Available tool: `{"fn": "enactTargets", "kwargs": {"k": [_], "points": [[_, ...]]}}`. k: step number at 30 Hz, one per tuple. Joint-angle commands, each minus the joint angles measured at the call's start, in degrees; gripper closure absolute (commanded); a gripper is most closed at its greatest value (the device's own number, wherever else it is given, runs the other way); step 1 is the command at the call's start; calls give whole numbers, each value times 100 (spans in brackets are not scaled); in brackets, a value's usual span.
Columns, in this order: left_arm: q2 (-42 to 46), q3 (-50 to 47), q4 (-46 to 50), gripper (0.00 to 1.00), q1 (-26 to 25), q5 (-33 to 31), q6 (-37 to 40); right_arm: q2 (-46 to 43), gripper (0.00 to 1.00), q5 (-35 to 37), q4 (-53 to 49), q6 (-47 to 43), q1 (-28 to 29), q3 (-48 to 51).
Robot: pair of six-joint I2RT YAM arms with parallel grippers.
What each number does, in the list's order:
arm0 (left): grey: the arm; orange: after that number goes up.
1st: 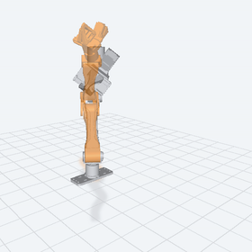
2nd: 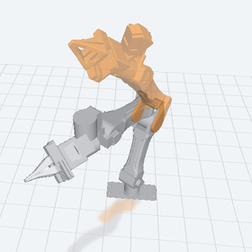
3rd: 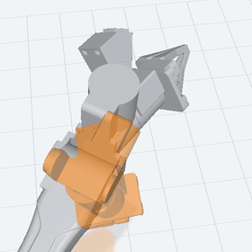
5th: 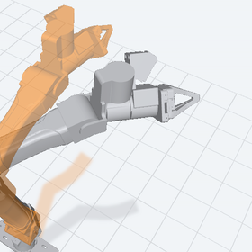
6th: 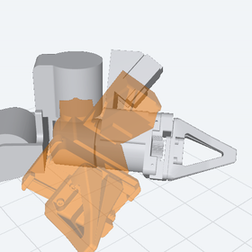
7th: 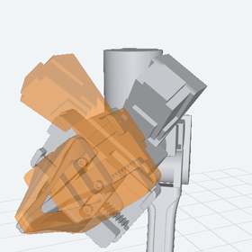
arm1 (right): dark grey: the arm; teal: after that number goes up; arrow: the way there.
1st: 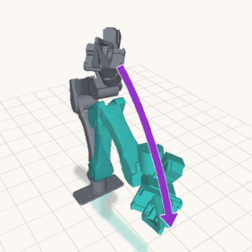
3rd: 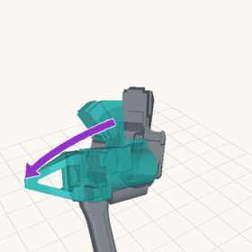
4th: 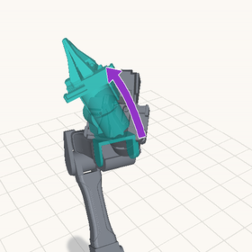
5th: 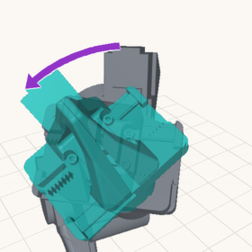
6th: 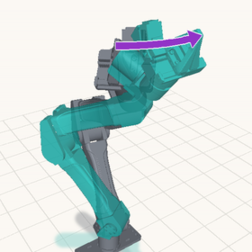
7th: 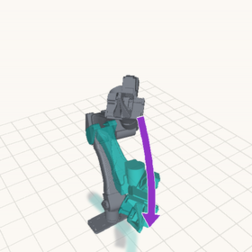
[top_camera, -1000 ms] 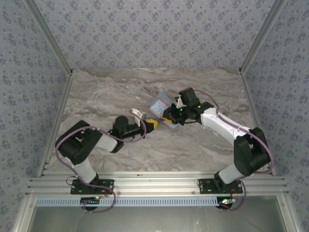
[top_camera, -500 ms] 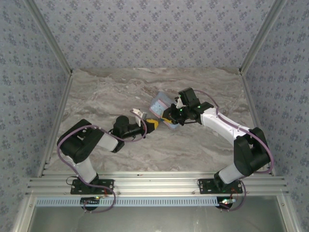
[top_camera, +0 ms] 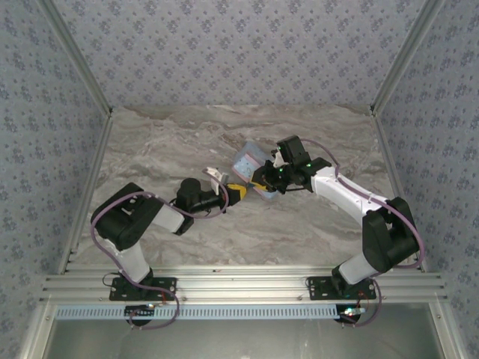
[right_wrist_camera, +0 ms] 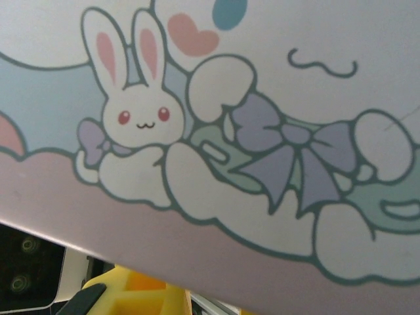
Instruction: Unlock a padlock with a key
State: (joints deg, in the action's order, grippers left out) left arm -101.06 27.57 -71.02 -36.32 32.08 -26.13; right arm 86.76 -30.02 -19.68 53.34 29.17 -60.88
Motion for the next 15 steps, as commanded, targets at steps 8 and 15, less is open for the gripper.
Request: {"fn": "enactTargets", "kwargs": {"k": [8, 15], "points": [[-134, 122, -874, 100, 277, 321, -437, -158, 100, -614, -151, -347, 57, -9], [209, 68, -219, 100, -48, -261, 232, -67, 100, -586, -432, -237, 140, -156]]}}
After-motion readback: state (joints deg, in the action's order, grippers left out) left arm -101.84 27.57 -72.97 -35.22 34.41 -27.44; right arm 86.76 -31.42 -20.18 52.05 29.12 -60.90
